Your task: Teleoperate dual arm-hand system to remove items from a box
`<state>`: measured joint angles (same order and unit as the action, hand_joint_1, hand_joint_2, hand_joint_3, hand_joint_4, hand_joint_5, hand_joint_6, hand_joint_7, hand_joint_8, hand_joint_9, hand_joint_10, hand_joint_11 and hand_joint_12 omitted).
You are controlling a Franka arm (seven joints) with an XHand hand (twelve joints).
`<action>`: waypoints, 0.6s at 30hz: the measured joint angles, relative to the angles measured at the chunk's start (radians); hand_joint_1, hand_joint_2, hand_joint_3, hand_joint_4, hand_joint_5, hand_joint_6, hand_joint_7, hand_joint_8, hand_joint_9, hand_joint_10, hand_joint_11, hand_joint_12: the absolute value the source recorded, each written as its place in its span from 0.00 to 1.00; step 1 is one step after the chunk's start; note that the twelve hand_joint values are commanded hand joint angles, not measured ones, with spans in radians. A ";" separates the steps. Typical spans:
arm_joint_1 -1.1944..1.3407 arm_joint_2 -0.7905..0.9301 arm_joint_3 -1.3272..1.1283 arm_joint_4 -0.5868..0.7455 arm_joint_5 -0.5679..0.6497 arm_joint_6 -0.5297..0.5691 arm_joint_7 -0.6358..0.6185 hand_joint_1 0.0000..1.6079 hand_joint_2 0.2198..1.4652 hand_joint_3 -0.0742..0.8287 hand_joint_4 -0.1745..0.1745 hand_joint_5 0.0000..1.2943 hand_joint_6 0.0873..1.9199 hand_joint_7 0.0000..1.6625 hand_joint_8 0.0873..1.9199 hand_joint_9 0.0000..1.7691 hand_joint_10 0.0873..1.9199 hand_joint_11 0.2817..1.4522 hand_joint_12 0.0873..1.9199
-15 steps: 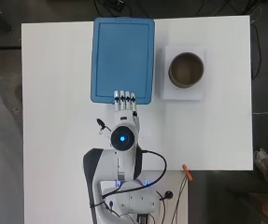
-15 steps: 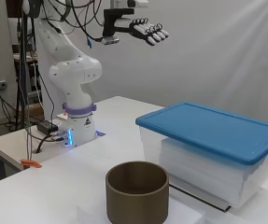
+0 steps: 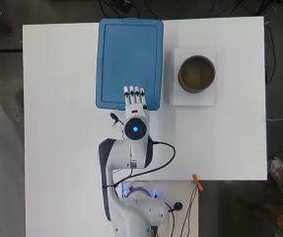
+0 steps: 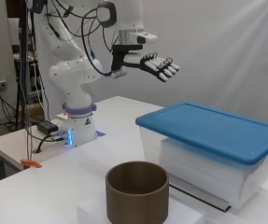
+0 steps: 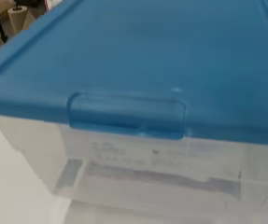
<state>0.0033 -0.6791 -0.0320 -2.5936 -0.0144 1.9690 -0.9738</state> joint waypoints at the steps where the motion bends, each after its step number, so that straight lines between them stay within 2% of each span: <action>1: 0.001 0.041 0.005 0.020 -0.005 -0.013 0.002 0.15 0.52 0.06 0.47 0.09 0.00 0.14 0.00 0.18 0.00 0.12 0.00; 6: 0.004 0.264 0.034 0.142 -0.033 -0.127 0.000 0.22 0.48 0.05 0.49 0.11 0.00 0.15 0.00 0.17 0.00 0.10 0.00; 8: 0.006 0.302 0.044 0.168 -0.054 -0.139 -0.003 0.25 0.45 0.05 0.49 0.08 0.00 0.13 0.00 0.17 0.00 0.09 0.00; 12: 0.009 0.303 0.084 0.116 -0.154 -0.138 0.038 0.21 0.41 0.05 0.45 0.01 0.00 0.05 0.00 0.12 0.00 0.08 0.00; 14: 0.011 0.296 0.106 0.090 -0.194 -0.139 0.073 0.23 0.43 0.07 0.45 0.00 0.00 0.05 0.00 0.12 0.00 0.08 0.00; 16: 0.013 0.284 0.115 0.061 -0.218 -0.126 0.087 0.33 0.50 0.09 0.46 0.00 0.00 0.05 0.00 0.13 0.00 0.08 0.00; 18: 0.017 0.269 0.128 0.039 -0.256 -0.106 0.100 0.36 0.53 0.10 0.46 0.00 0.00 0.04 0.00 0.12 0.00 0.07 0.00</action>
<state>0.0198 -0.4097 0.0956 -2.5544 -0.2707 1.8626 -0.8735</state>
